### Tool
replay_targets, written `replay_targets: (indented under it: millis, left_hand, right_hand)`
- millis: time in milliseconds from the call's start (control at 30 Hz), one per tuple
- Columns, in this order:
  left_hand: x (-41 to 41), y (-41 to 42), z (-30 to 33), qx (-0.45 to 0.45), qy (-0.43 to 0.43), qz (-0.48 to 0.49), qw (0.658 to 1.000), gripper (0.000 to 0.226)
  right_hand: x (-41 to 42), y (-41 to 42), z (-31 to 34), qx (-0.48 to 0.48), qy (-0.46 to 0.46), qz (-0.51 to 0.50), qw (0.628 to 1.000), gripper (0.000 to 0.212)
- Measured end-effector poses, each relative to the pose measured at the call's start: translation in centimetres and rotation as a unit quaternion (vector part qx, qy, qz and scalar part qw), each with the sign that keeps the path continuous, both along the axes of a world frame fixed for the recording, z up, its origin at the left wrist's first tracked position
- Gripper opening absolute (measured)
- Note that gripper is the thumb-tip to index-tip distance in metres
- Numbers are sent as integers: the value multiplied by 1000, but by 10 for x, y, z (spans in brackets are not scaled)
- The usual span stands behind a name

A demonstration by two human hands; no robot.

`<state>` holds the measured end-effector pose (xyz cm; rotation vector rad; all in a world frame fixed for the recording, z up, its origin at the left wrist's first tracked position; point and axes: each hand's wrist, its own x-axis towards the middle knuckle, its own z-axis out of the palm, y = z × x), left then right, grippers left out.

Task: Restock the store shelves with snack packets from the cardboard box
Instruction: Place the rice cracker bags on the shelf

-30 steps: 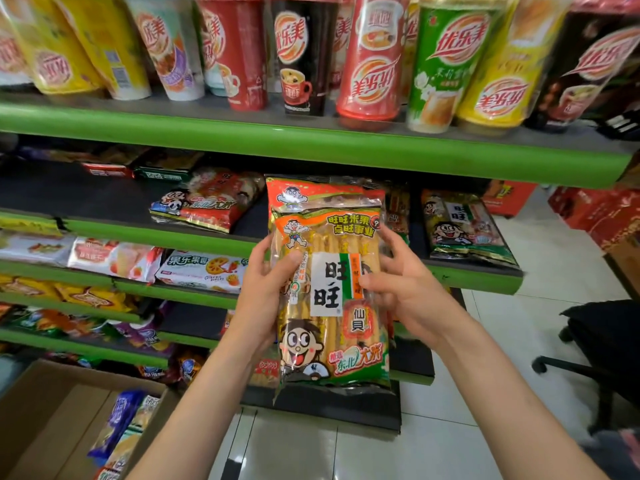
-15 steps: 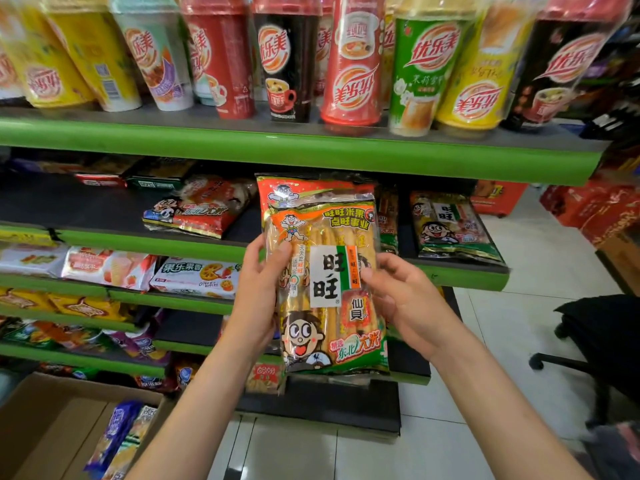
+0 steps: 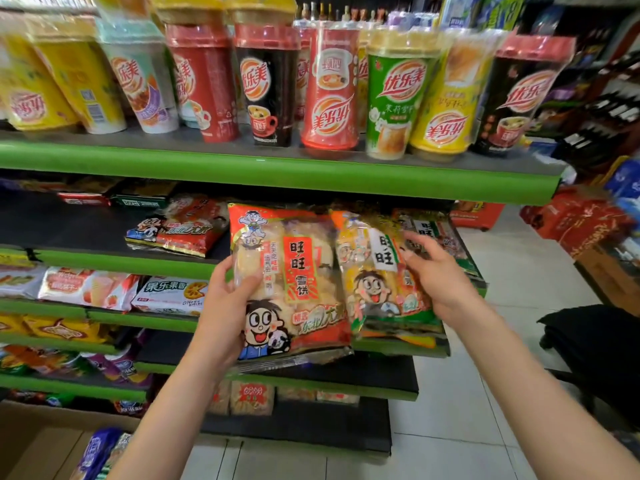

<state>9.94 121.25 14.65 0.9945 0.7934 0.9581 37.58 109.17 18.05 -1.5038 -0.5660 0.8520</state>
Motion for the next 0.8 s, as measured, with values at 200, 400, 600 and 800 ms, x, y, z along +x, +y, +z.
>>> replay_targets:
  millis: [200,400,600,800]
  left_hand:
    - [-17,9,1,15,27,23,999,49]
    - [-23,7,6,23,35,13,999,45]
    - [-29,8,6,14,20,21,999,37]
    - [-26,11,5,22,23,10,999,37]
  right_hand:
    - [60,49,23,-44,-147,-89,984,27]
    - [77,82,22,-213,-321,-37,922,46]
    - [64,85,4,-314,-490,66,811,73]
    - [54,98,2,-290,-540,124,781,83]
